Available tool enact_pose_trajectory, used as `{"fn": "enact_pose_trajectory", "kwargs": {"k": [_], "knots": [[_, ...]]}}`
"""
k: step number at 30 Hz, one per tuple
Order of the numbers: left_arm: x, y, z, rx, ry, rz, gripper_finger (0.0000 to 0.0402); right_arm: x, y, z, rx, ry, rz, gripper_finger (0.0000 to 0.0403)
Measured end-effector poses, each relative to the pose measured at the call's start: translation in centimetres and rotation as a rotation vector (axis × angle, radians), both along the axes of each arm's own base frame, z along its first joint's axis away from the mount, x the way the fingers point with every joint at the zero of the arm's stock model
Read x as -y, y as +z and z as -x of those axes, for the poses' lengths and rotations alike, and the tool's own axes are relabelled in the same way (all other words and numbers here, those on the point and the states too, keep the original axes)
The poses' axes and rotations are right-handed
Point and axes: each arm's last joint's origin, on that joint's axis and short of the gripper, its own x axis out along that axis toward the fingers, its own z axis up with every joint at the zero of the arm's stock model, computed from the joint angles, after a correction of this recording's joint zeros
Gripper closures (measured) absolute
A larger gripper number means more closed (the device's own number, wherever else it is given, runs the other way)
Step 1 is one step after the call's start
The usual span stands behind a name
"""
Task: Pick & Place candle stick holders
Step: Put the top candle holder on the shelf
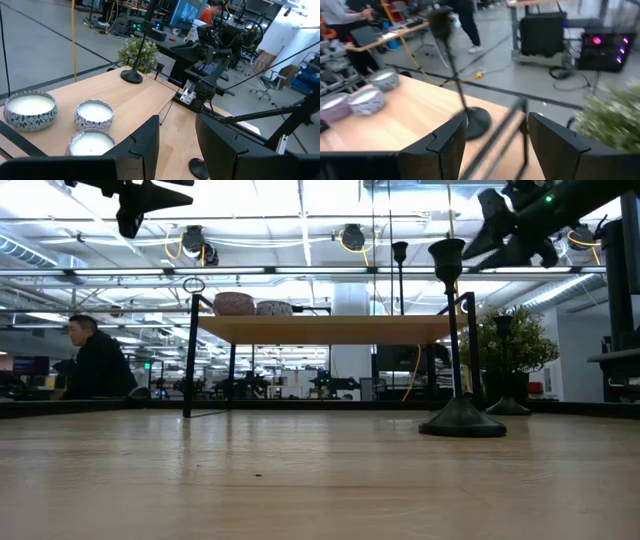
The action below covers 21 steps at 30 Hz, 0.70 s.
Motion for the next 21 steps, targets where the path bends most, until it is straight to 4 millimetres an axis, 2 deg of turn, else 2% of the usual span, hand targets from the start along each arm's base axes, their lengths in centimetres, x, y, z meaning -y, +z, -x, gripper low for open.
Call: {"fn": "enact_pose_trajectory", "kwargs": {"k": [6,11,16,21], "knots": [[0.0,0.0,0.0,0.008,0.002,0.025,0.0270,-0.3,0.1,3.8,-0.013,-0.055,-0.143,0.0200],[0.0,0.0,0.0,0.014,0.005,0.044,0.0270,-1.0,2.5,5.9,0.032,0.037,-0.172,0.0200],[0.0,0.0,0.0,0.017,0.006,0.054,0.0270,-1.3,4.6,6.1,0.017,0.167,-0.124,0.0199],[0.0,0.0,0.0,0.018,0.006,0.055,0.0270,-1.0,4.2,4.7,-0.098,0.197,-0.122,0.0199]]}}
